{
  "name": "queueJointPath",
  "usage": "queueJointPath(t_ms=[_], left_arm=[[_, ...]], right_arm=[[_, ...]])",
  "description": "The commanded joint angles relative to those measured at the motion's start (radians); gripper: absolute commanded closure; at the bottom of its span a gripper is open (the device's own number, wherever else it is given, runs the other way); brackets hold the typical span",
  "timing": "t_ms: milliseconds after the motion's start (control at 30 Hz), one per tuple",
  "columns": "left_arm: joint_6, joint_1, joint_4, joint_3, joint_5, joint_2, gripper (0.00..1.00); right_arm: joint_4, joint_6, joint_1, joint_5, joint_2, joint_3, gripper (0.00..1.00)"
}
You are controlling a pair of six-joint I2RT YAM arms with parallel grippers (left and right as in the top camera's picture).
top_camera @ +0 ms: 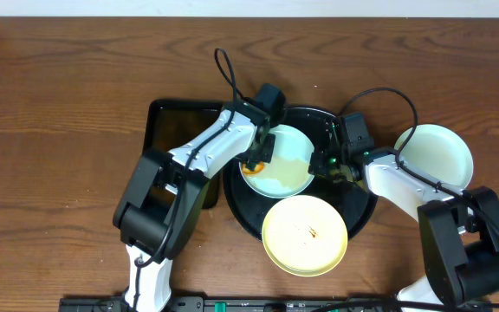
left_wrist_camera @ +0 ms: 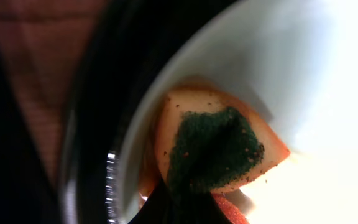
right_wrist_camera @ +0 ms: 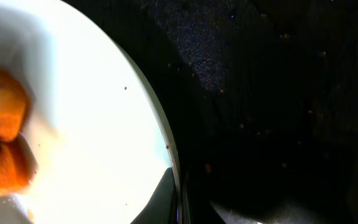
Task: Clean dirty plates on tray and stack at the side
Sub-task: 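Scrub the second pale green plate with the sponge in the left gripper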
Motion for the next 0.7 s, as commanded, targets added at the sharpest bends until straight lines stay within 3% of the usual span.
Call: queueJointPath(t_ms=[0,333,667], left_arm=[[0.028,0.033,0.000,0.019,-0.124,-0.023,0.92],[0.031,0.039,-0.057,0.021,-0.124,-0.264,0.92],[-0.001,0.163,-0.163,0.021,-0.123,-0.422,0.92]], right_arm=[[-0.006,0.017,0.008,0.035,0.017,0.007,0.99],[-0.002,0.004,0.008,0.133,0.016,0.008,0.99],[-0.007,-0.188,0.008,0.270,-0.138,0.032,0.99]])
